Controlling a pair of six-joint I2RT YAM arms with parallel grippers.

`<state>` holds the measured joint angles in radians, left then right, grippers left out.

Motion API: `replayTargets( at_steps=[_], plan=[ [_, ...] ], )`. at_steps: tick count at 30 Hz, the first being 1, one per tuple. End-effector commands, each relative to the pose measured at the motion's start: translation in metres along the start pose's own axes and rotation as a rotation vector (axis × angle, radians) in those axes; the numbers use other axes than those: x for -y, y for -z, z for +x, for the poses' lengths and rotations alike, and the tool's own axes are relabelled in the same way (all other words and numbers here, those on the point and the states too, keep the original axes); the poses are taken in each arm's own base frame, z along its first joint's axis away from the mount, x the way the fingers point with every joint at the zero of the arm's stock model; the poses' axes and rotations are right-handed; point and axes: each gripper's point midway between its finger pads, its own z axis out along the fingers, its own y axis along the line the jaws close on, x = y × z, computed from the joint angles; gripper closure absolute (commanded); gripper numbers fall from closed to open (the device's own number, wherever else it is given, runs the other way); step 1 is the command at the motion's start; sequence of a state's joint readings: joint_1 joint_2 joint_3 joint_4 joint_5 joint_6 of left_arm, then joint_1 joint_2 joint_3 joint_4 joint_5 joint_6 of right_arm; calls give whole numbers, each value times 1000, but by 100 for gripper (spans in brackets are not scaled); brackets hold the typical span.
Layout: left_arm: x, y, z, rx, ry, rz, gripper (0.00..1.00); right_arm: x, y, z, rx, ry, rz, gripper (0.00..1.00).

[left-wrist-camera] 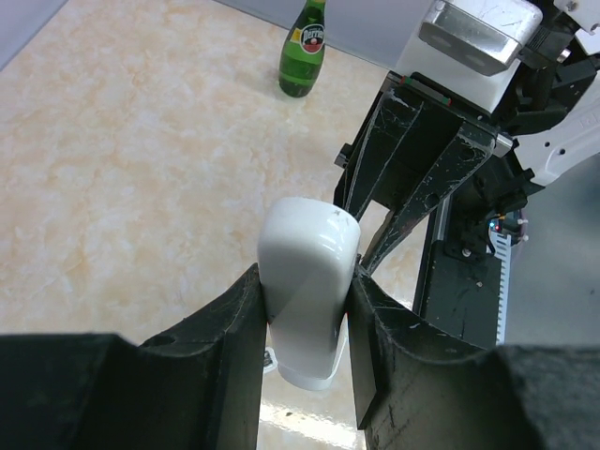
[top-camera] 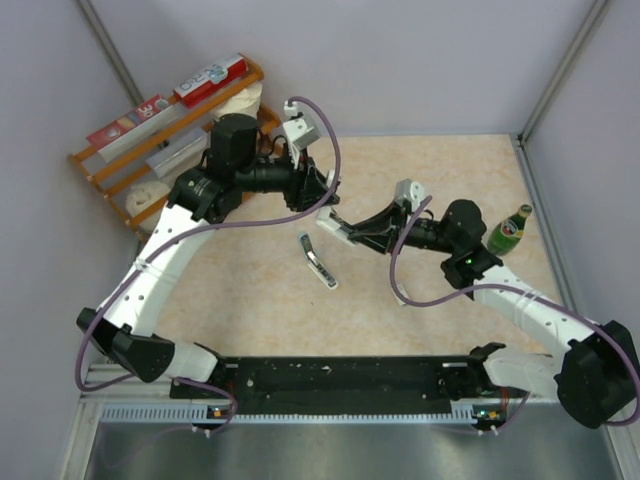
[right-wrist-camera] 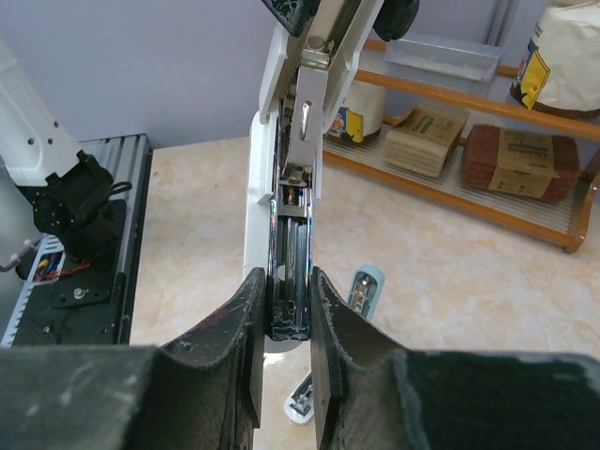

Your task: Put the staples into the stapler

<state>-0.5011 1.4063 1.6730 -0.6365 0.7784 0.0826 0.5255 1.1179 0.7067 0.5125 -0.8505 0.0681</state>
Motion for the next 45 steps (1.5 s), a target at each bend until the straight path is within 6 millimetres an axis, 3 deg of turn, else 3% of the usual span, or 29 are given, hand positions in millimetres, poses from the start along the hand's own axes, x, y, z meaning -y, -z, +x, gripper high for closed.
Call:
replayTargets(
  at_steps=[1, 14, 15, 16, 25, 32, 40, 45],
  plan=[
    [-33, 47, -89, 295, -216, -249, 100, -35, 1, 43, -113, -137, -132, 96],
    [-10, 24, -40, 248, -289, -17, 100, -19, 7, 4, -86, -37, -32, 85],
    [-8, 23, -37, 246, -293, -3, 100, -17, 8, 1, -83, -33, -19, 67],
    [-6, 22, -35, 246, -296, 10, 100, -15, 9, 0, -83, -33, -8, 60],
    [7, 11, -18, 225, -308, 94, 100, -10, 12, -21, -54, 32, 23, 39],
    [25, -5, 5, 176, -300, 206, 100, -7, 20, -45, -26, 73, 59, 38],
    [23, -18, 15, 158, -265, 224, 100, -38, 34, -63, -55, 148, -73, 38],
    [33, -23, 18, 155, -252, 268, 100, -23, 31, -50, -42, 116, -1, 39]
  ],
)
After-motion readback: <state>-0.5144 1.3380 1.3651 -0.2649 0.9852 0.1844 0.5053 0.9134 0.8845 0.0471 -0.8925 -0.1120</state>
